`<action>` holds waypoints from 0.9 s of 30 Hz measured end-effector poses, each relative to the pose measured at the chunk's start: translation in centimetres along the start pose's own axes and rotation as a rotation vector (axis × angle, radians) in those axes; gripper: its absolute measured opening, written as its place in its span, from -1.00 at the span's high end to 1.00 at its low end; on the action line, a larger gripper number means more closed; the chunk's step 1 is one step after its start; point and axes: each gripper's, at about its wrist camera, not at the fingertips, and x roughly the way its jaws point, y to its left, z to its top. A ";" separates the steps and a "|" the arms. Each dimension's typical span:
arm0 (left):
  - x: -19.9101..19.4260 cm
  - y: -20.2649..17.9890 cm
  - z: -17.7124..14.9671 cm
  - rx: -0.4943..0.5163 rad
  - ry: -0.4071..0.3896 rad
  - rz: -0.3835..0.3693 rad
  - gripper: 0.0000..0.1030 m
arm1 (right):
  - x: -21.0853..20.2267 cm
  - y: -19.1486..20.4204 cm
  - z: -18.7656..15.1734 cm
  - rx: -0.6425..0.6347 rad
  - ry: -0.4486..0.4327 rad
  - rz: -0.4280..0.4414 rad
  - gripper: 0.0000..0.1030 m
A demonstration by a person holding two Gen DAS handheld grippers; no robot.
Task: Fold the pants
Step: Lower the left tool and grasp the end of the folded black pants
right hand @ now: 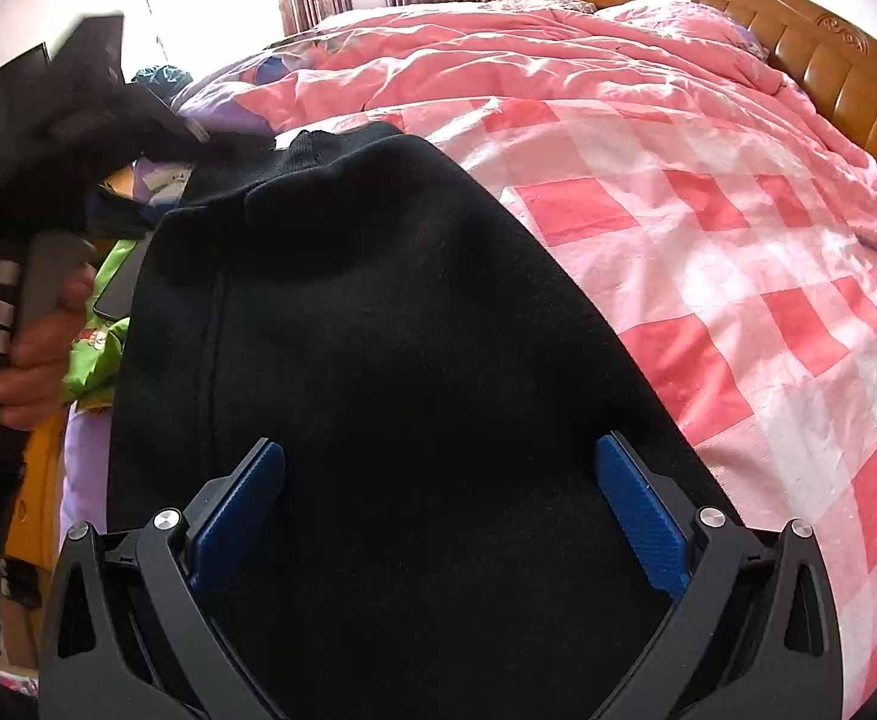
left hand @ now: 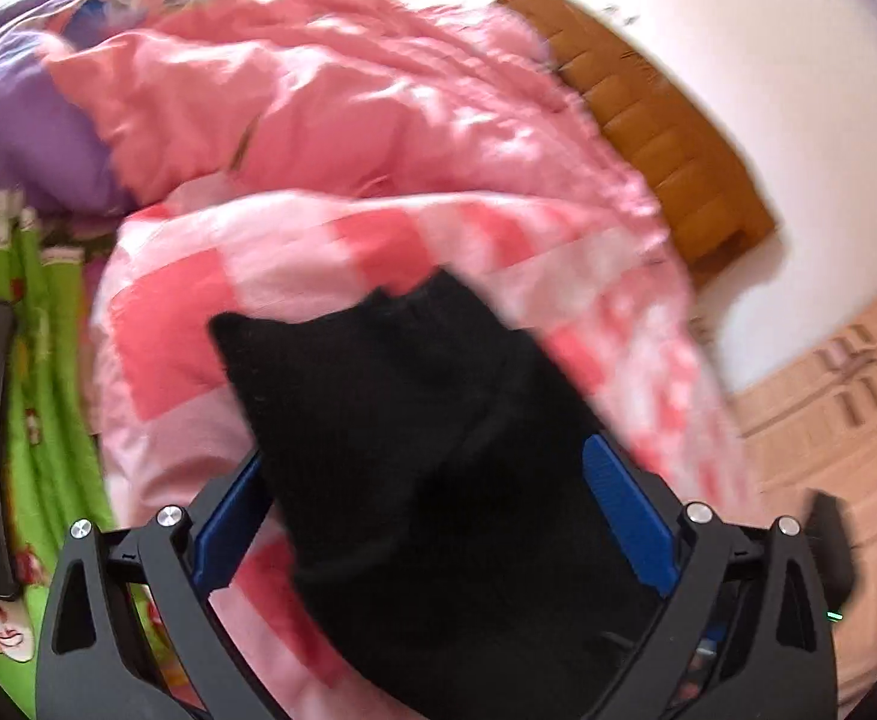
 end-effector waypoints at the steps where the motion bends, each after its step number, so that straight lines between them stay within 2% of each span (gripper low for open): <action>1: 0.4 0.6 -0.2 -0.016 0.004 0.000 -0.90 | 0.0 0.1 0.0 0.006 -0.003 0.008 -0.92; 4: -0.3 0.3 -1.4 0.008 -0.027 0.000 -0.88 | -0.1 -0.2 -0.1 0.028 -0.014 0.036 -0.92; 6: -0.8 -1.1 -2.2 0.063 -0.033 -0.046 -0.36 | -0.2 -0.3 -0.1 0.032 -0.013 0.039 -0.92; 8: -2.3 -3.9 -3.2 0.194 -0.121 0.016 -0.33 | -0.2 -0.2 -0.1 0.029 -0.010 0.033 -0.92; 10: -3.7 -6.0 -3.9 0.296 -0.178 0.009 -0.33 | -0.2 -0.1 -0.1 0.026 -0.008 0.027 -0.92; 11: -3.9 -6.1 -3.8 0.295 -0.188 0.000 -0.42 | -0.2 -0.1 -0.1 0.026 -0.008 0.026 -0.92; 12: -3.8 -5.7 -3.7 0.281 -0.191 -0.015 -0.66 | -0.3 -0.1 -0.2 0.025 -0.008 0.027 -0.92; 13: -3.2 -4.8 -3.4 0.245 -0.181 -0.013 -0.77 | -0.3 -0.1 -0.2 0.025 -0.008 0.027 -0.92; 16: -0.9 -1.5 -2.5 0.101 -0.108 -0.034 -0.84 | -0.2 -0.1 -0.2 0.024 -0.007 0.026 -0.92; 20: 0.4 0.0 -2.3 0.058 -0.032 -0.110 -0.93 | 0.0 -0.1 -0.1 0.020 -0.001 0.015 -0.92; 22: 0.7 -0.3 -2.0 0.062 0.019 -0.204 -0.88 | 0.1 -0.1 0.0 0.019 0.001 0.009 -0.92; 23: 0.8 -0.5 -1.9 0.059 0.028 -0.219 -0.75 | 0.2 -0.1 0.0 0.019 0.001 0.007 -0.92; 24: 0.6 -0.9 -1.7 0.077 0.015 -0.177 -0.49 | 0.2 -0.2 0.0 0.022 0.001 0.006 -0.92; 25: 0.7 -1.3 -1.7 0.100 0.013 -0.165 -0.47 | 0.2 -0.3 0.1 0.025 0.000 0.006 -0.92; 27: 0.8 -1.1 -1.4 0.101 0.005 -0.192 -0.47 | 0.2 -0.3 0.1 0.027 0.000 0.008 -0.92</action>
